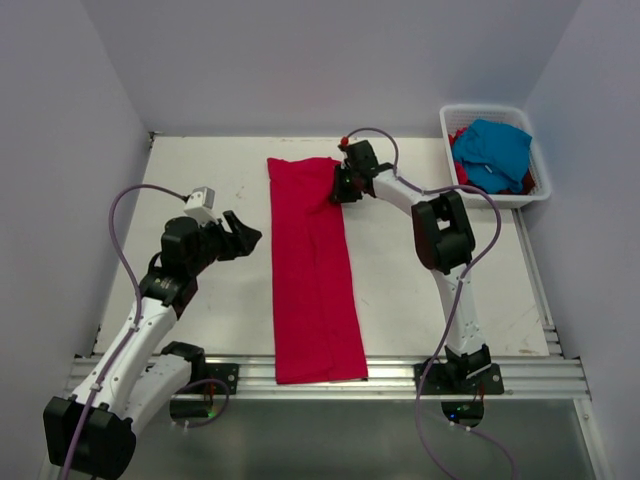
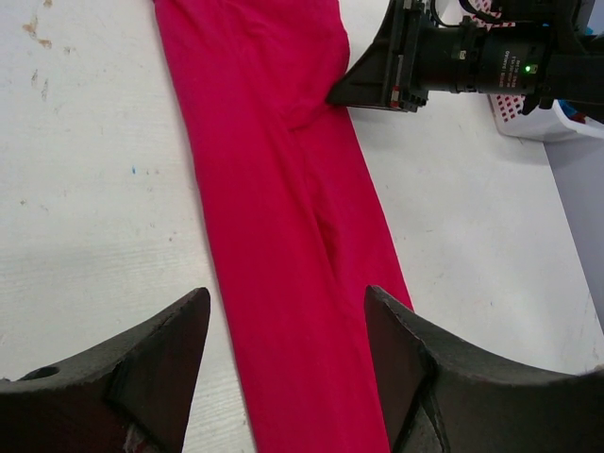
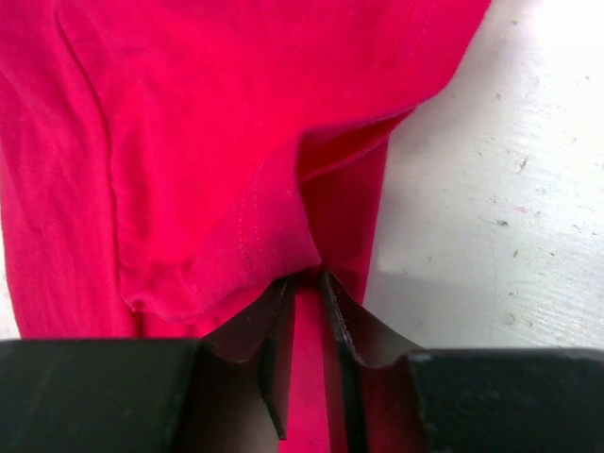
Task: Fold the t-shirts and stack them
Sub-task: Rotate the tshirt 90 degrees
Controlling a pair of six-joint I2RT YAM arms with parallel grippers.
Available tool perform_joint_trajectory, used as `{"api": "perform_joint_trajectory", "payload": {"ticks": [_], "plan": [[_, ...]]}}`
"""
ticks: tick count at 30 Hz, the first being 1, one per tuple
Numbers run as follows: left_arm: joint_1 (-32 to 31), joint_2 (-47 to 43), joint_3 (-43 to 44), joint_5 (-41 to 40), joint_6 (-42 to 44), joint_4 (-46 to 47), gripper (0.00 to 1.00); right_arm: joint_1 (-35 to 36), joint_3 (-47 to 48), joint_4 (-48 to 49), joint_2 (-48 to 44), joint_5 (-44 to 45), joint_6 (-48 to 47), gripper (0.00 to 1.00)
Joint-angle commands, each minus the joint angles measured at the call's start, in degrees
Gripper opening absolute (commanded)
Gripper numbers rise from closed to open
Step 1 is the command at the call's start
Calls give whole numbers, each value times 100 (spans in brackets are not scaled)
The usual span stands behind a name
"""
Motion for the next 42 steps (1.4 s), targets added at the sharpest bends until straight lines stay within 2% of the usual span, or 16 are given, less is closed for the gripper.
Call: {"api": "perform_joint_trajectory", "payload": {"ticks": [1,5,12,17,42], "plan": [[-17,26,-16,34,66,53,70,-67,-110,208,-106,-174,-104,19],[-17,44,-42,42,48,80,69,-76,-233,226,-167,-156,-121,8],[-17,88,-68,60,31,97,68,-76,-663,445,-519,-200,-156,1],[-17,114,-95,78,13,158,68,-76,-1093,621,-957,-253,-183,0],[-17,325,-218,148,-22,352,66,-85,-2043,797,-1978,-253,-306,0]]}}
